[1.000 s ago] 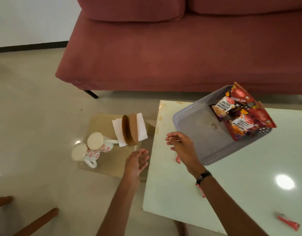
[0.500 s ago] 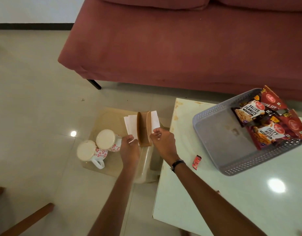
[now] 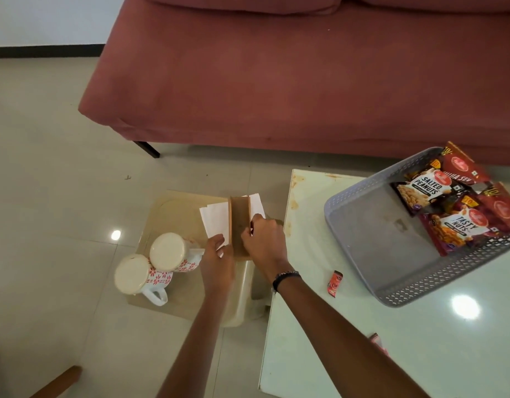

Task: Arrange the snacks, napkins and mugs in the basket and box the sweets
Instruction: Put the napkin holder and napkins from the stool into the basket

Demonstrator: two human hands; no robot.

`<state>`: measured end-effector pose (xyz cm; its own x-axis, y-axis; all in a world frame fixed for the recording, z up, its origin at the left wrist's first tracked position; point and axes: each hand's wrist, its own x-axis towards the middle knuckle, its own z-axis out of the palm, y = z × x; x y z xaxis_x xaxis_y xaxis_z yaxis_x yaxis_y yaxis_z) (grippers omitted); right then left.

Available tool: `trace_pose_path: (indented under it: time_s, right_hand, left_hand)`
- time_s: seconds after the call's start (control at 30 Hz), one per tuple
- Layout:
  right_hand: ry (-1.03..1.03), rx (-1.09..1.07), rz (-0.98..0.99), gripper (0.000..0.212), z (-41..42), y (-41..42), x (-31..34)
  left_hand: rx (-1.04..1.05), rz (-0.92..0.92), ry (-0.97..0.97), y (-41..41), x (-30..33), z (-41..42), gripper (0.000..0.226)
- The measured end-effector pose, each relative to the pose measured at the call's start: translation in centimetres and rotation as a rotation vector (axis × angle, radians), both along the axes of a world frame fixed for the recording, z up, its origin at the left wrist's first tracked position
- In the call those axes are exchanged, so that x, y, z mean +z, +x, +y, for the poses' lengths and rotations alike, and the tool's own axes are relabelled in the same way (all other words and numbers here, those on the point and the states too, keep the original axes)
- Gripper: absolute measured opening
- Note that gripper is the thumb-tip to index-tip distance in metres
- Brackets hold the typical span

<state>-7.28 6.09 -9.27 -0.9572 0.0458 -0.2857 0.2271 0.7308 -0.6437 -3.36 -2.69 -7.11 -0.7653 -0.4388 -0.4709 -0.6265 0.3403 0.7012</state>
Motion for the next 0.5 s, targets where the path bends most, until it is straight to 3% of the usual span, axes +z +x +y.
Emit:
trace_pose_path:
  time_s: [0.2, 0.33, 0.5]
  right_hand:
    - [0.025, -0.033, 0.014, 0.026, 6.2, 1.8, 2.7]
    - [0.153, -0.073, 0.069, 0.023, 14.1, 2.9, 4.8]
    - [0.21, -0.118, 0.038, 0.02, 23.7, 4.0, 4.3]
  left_hand:
    - [-0.128, 0.104, -0.028, 1.8, 1.7, 5.2, 0.04]
    - [-0.236, 0.143, 0.001, 2.5, 2.8, 11.7, 0.041]
    - [-0.354, 0.101, 0.33, 2.6, 2.5, 20.8, 0.037]
